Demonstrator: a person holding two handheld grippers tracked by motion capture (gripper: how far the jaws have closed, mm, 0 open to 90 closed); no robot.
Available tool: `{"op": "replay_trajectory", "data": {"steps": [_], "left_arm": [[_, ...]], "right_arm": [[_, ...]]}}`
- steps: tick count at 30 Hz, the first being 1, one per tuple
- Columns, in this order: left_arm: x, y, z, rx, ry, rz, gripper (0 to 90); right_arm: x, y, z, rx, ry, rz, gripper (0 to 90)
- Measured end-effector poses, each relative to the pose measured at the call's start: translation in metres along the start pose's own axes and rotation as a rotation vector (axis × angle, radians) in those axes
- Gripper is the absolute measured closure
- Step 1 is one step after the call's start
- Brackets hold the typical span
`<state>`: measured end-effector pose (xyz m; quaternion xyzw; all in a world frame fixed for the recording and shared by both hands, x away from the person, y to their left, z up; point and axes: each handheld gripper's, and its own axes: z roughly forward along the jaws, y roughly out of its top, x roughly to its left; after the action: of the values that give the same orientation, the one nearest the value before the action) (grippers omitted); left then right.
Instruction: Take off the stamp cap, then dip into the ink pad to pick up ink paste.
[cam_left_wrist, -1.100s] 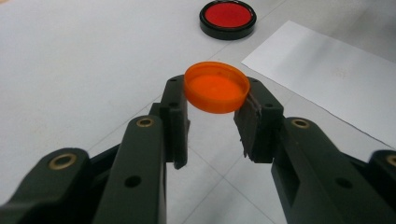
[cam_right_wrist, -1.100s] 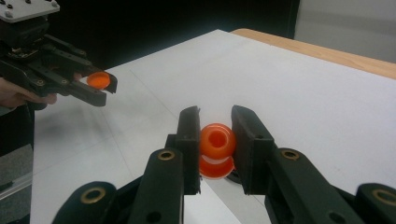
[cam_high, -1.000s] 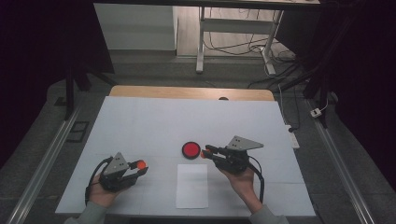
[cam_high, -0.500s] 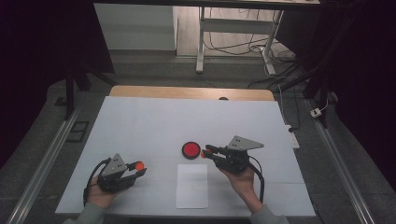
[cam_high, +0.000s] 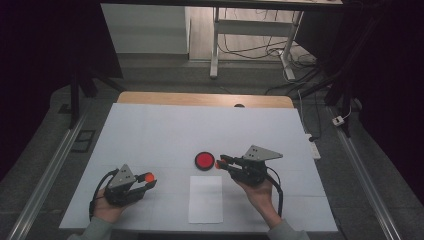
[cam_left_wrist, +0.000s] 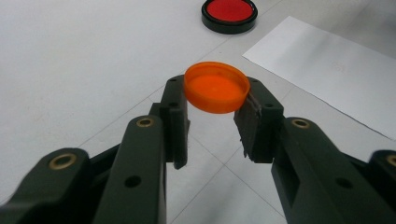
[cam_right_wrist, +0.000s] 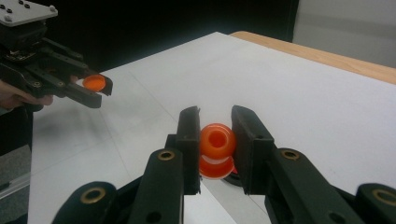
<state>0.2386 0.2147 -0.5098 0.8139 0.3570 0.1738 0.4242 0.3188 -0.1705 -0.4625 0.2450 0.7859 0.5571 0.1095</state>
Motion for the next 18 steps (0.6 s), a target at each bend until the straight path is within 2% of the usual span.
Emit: {"op": "replay_trajectory", "data": {"steps": [18], "left_arm": [[-0.001, 0.0006, 0.0017, 0.005, -0.002, 0.007, 65.4]], "right_arm": [[-0.001, 0.0039, 0.0034, 0.005, 0.002, -0.005, 72.6]]}}
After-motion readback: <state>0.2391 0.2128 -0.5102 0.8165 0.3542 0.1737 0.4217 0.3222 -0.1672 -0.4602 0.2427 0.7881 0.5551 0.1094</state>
